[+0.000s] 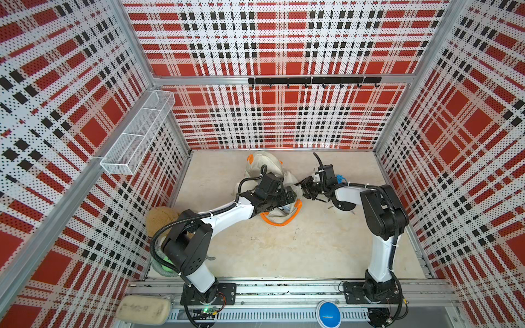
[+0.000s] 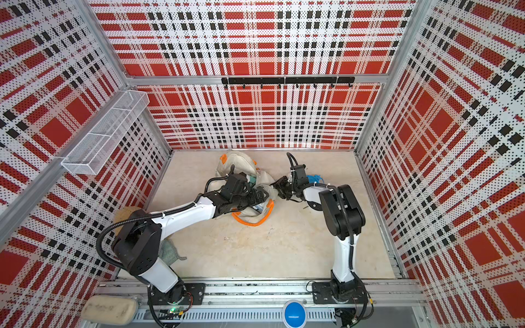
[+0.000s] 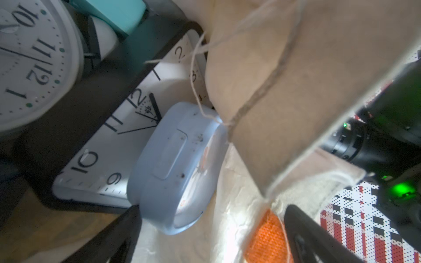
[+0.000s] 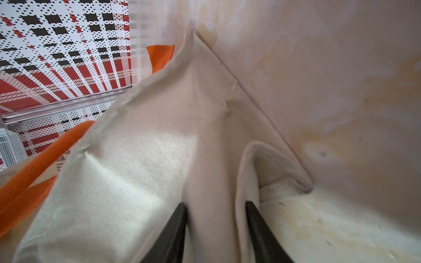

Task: Take the alarm clock out of the canvas bag
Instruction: Pick up the alarm from the canvas bag.

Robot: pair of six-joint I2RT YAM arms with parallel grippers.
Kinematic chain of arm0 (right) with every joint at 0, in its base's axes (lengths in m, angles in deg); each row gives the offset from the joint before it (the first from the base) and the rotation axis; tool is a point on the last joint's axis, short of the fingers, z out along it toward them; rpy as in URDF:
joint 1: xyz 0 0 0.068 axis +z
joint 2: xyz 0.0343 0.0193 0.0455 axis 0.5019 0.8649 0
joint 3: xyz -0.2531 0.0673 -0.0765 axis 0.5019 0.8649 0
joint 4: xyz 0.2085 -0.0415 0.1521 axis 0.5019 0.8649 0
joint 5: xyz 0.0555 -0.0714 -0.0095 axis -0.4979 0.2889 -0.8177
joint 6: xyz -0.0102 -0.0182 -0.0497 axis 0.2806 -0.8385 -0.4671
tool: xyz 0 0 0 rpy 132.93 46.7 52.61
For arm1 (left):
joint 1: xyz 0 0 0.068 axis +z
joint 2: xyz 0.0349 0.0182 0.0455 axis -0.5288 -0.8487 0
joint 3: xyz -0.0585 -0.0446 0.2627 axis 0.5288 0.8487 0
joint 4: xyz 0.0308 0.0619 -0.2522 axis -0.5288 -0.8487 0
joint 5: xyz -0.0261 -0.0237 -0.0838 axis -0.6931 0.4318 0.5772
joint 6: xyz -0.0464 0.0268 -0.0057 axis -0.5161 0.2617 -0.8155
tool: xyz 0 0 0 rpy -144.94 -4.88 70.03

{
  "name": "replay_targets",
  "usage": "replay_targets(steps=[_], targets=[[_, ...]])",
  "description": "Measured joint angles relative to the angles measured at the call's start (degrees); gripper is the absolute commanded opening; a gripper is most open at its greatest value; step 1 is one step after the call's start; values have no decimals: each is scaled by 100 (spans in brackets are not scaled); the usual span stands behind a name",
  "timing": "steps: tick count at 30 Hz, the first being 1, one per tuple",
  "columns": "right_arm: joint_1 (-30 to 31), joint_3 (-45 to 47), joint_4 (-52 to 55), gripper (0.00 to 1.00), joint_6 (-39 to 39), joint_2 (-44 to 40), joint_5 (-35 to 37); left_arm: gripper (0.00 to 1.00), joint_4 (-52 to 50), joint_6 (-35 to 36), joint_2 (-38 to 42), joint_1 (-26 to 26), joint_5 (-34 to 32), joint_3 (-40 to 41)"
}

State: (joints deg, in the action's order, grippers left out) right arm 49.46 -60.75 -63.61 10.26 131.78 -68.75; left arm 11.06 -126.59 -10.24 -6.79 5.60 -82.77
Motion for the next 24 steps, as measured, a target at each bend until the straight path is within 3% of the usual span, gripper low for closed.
replay_targets(steps=[15, 24], targets=[[-142, -7, 221, 54, -297, 9, -55, 100, 72, -101, -144, -682, -116, -415], [-201, -15, 273, 57, -374, 35, -20, 99, 164, -160, -487, -778, 149, -999]])
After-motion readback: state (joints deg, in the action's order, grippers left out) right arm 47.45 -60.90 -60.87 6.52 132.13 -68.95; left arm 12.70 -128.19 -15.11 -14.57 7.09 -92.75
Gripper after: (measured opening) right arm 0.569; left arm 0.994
